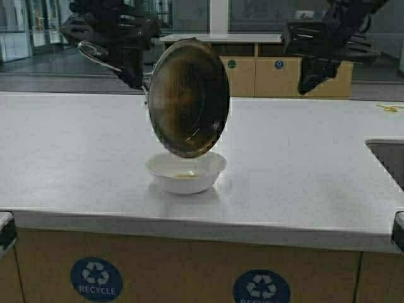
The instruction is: Add oil to the pan and cook the shrimp and serve it
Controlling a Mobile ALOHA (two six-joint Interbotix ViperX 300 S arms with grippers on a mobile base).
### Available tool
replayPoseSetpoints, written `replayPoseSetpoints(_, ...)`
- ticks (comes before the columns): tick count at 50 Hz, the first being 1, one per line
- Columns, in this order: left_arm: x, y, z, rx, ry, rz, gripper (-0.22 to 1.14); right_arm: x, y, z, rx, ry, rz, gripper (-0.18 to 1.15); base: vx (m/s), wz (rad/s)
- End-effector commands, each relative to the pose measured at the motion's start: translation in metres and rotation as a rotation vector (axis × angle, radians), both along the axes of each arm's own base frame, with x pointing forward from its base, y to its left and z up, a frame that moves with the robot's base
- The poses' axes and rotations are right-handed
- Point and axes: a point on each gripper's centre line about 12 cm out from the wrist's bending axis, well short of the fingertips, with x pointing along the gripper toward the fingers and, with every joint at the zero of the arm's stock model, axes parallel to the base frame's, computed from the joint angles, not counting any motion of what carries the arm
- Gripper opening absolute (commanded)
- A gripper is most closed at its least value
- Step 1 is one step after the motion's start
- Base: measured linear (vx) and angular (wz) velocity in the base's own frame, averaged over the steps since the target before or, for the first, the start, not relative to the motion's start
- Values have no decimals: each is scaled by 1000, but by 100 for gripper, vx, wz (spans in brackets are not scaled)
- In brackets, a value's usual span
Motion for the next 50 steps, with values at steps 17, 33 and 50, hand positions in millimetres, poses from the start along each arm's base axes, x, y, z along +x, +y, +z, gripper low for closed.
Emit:
replayPoseSetpoints(17,17,38,23,-609,-64,408,6,5,2,17,26,-49,-9,6,0,0)
replayPoseSetpoints(33,10,65,-3,-884,-68,658,6,4,3,16,27,-43,-6,6,0,0)
replayPoseSetpoints(50,1,81,-60,-1052,-5,809,5,4,2,16,25,-42,-5,6,0,0)
